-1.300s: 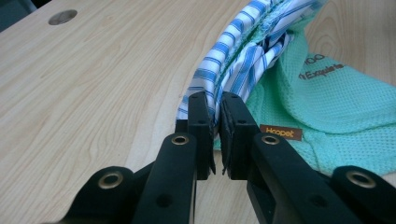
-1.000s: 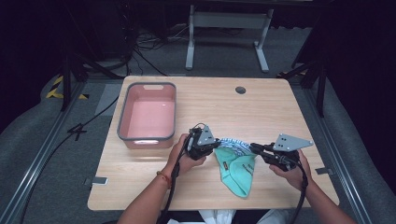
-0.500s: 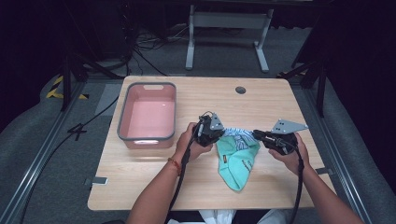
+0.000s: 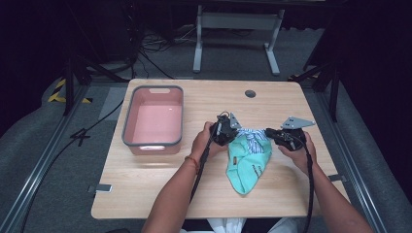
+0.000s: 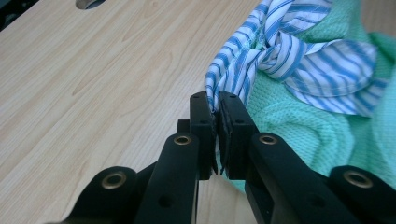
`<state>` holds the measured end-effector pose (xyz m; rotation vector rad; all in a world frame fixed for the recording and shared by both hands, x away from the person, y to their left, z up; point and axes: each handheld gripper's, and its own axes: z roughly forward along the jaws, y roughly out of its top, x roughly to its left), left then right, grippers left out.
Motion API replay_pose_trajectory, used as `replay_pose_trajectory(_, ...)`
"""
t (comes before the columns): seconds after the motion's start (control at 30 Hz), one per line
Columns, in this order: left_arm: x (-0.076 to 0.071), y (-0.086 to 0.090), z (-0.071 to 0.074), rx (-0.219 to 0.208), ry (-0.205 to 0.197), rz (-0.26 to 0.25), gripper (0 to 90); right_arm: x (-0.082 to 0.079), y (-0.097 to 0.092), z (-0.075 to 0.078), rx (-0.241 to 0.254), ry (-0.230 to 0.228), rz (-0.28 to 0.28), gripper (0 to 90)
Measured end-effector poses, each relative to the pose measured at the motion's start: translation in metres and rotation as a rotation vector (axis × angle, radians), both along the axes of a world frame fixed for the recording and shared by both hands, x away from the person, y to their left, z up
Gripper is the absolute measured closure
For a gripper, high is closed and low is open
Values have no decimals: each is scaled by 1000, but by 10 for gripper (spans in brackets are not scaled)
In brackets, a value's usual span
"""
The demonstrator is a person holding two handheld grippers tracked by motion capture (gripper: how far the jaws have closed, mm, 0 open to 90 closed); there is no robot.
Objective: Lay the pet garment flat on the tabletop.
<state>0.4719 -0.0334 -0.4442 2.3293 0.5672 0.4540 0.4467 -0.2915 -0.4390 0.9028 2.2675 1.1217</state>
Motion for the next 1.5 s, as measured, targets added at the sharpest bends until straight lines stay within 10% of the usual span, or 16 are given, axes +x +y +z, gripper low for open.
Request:
replay_pose_trajectory(1.03,20,-12,-31,16,50,101,839,24,-1,-41,-84,83,-137,770)
replay_pose_trajectory(1.27,11,-2,-16,-37,11,134,651,21,-7,-34,-85,53,-164,642)
replay_pose_trajectory(1.5,-35,13,-13,13,-24,-40,641,-1,-3,-8,-33,29,-65,606)
